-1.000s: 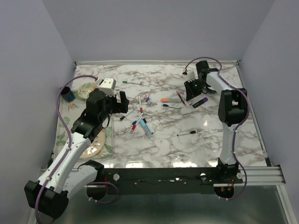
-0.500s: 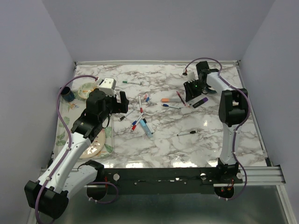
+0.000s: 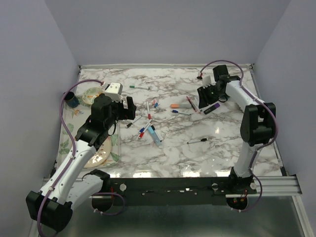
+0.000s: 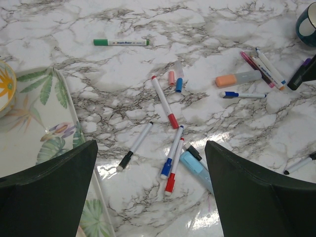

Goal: Open the pen caps
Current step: Grab a pen on the table with the right arm, then pass the pen from the right arm to the left

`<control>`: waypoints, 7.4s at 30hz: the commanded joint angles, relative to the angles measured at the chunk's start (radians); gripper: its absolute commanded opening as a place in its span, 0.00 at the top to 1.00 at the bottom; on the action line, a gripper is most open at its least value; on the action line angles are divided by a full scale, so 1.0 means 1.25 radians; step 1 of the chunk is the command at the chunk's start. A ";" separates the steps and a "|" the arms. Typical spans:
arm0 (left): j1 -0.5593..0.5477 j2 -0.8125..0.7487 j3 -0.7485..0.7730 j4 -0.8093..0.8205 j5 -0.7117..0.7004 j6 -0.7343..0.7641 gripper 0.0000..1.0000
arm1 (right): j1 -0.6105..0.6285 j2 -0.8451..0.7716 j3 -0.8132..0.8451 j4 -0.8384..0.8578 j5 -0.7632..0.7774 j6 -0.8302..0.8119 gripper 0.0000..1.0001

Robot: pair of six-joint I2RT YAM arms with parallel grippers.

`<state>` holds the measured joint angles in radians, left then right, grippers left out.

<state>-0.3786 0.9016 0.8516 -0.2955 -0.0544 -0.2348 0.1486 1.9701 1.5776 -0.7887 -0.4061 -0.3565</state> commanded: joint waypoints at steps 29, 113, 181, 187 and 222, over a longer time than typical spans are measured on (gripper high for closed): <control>0.006 -0.008 -0.006 0.009 -0.009 0.007 0.01 | -0.001 -0.566 -0.488 0.173 -0.379 -0.187 0.51; 0.005 -0.011 -0.010 0.008 -0.026 0.016 0.01 | 0.452 -0.312 -0.477 0.010 0.211 -0.465 0.45; -0.174 0.014 -0.174 0.364 0.344 -0.281 0.01 | 0.105 -0.622 -0.522 0.255 -0.438 0.069 0.99; -0.331 0.049 -0.292 0.565 0.186 -0.417 0.03 | 0.026 -0.679 -0.667 0.512 -0.524 0.398 0.99; -0.503 0.565 -0.073 0.781 0.134 -0.621 0.87 | -0.024 -0.646 -0.743 0.673 -0.470 0.685 0.99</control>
<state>-0.9974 1.5974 0.7395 0.7071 0.0982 -1.0172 0.1230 1.1603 0.6640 0.0296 -1.0069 0.4973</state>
